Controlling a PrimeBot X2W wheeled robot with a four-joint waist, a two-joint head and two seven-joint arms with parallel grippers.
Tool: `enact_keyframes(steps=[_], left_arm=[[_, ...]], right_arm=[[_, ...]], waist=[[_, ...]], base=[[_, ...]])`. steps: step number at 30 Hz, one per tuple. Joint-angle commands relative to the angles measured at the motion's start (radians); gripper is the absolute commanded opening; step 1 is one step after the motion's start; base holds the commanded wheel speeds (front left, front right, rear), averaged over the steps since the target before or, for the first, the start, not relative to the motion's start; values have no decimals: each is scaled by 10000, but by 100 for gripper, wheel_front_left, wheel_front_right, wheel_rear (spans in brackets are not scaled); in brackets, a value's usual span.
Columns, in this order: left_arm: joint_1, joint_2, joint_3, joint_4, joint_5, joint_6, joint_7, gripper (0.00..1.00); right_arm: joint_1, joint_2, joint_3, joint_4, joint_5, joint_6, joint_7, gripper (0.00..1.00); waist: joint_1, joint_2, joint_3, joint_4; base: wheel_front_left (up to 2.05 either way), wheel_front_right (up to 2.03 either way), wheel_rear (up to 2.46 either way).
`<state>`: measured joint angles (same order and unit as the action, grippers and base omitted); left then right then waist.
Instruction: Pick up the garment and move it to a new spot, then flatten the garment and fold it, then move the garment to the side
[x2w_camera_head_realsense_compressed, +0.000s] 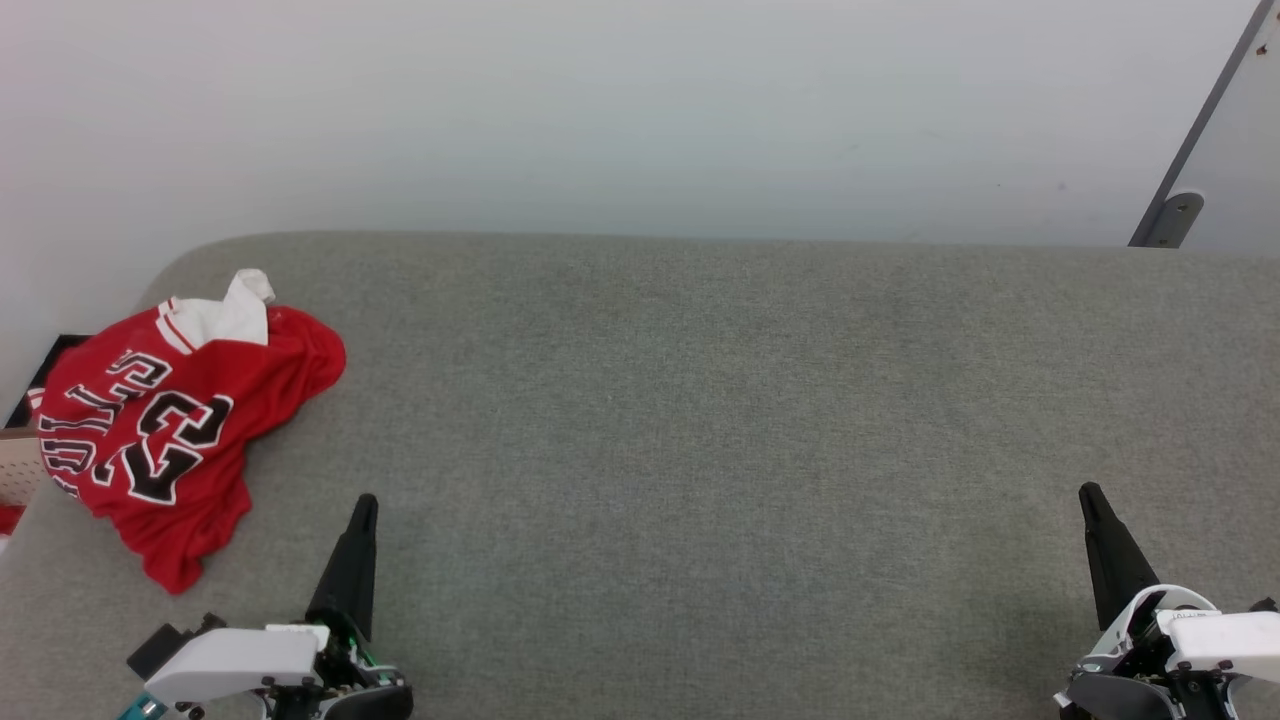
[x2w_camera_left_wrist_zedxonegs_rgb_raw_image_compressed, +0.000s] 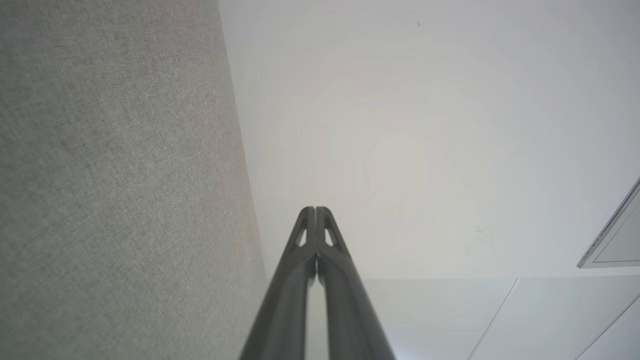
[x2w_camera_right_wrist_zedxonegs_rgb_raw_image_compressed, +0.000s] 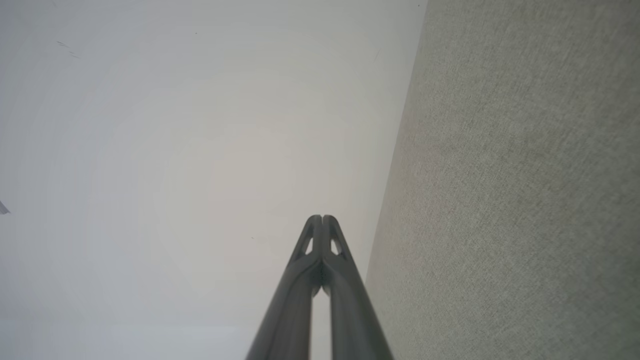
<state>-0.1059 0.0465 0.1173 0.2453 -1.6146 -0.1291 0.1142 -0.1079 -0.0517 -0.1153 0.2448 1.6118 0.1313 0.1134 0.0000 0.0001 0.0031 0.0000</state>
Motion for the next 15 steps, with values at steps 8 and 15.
enact_keyframes(steps=[8,15], left_arm=[[-28,3,28,13,49,-72,29,0],[-28,3,29,13,50,-72,29,0]], right_arm=[[-16,35,41,3,26,-11,0,0],[-16,35,39,3,26,-11,0,0]], waist=[[0,-1,0,0],[0,-1,0,0]], base=[[0,0,0],[0,0,0]])
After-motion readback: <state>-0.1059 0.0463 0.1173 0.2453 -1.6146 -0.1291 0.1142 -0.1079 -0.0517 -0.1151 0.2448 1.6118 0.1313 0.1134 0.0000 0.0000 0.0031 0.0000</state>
